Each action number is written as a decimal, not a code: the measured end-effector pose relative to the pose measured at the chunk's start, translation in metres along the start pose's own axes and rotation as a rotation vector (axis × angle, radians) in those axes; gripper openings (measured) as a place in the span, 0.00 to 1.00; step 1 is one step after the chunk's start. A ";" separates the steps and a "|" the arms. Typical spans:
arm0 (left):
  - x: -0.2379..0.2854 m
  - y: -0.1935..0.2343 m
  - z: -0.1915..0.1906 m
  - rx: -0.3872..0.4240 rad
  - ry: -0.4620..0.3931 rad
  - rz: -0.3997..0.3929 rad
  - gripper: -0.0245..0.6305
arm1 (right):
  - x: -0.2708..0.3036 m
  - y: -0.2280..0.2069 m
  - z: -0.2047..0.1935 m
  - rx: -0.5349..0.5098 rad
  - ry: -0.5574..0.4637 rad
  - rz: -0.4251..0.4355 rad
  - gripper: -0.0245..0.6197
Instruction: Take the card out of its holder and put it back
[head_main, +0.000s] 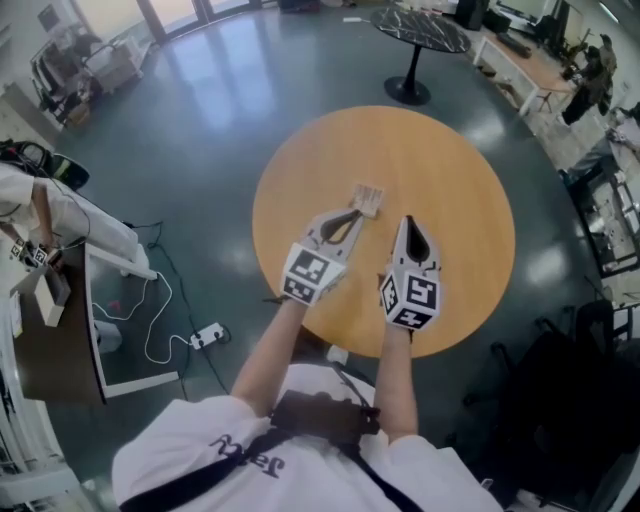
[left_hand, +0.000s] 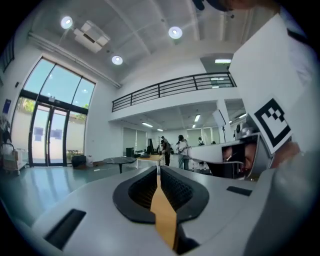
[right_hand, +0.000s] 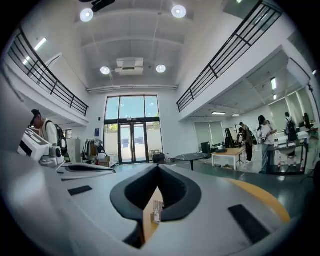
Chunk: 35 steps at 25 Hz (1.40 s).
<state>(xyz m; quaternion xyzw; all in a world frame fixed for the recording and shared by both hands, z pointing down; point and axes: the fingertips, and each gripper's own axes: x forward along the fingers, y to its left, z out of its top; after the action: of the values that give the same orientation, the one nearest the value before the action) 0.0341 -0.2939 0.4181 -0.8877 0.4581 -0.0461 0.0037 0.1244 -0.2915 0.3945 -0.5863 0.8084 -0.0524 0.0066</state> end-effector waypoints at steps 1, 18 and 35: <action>0.001 0.002 -0.004 -0.019 -0.015 -0.018 0.06 | 0.002 -0.002 -0.007 0.003 0.018 -0.007 0.05; -0.006 0.074 -0.127 -0.108 0.192 -0.040 0.12 | 0.028 -0.021 -0.083 0.015 0.228 -0.039 0.05; -0.047 0.168 -0.207 0.100 0.480 -0.176 0.41 | 0.038 -0.030 -0.123 0.051 0.326 -0.066 0.05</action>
<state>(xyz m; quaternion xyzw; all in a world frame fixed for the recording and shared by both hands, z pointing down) -0.1470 -0.3457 0.6119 -0.8865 0.3639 -0.2783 -0.0653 0.1326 -0.3272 0.5215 -0.5961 0.7773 -0.1677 -0.1116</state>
